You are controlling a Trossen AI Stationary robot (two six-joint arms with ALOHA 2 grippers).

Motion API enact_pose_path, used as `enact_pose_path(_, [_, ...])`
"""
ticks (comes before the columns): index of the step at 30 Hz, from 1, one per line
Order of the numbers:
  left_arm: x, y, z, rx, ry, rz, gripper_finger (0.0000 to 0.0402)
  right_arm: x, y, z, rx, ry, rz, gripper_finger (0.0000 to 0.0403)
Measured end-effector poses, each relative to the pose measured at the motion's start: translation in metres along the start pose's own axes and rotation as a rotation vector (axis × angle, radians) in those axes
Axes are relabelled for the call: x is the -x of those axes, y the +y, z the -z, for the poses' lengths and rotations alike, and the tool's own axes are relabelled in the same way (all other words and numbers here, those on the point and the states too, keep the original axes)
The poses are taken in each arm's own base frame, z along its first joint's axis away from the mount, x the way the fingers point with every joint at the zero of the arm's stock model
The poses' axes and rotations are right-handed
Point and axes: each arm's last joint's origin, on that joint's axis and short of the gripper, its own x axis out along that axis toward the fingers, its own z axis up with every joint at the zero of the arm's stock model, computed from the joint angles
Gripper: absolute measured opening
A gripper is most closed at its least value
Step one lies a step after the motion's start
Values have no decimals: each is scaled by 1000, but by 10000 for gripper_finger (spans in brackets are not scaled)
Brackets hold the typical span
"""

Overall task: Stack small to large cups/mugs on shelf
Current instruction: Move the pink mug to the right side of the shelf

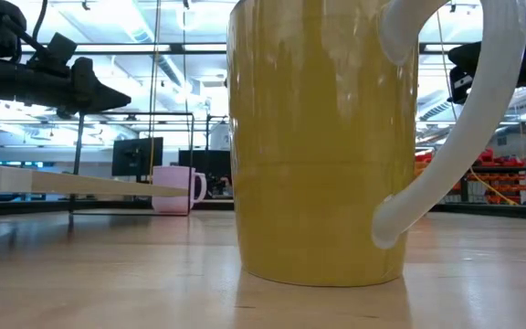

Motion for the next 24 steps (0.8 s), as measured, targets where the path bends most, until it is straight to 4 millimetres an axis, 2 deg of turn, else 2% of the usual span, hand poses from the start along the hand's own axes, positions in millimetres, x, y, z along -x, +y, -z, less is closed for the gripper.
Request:
enact_pose_path(5, [0,0,0,23,0,0,107,0,0,-1,4,-11,0,18])
enact_pose_path(13, [0,0,0,211,-1,0,107,1,0,-11,-37,-116,-6,18])
enact_pose_path(24, [0,0,0,205,0,0,107,5,1,-32,-23,-330,-18,18])
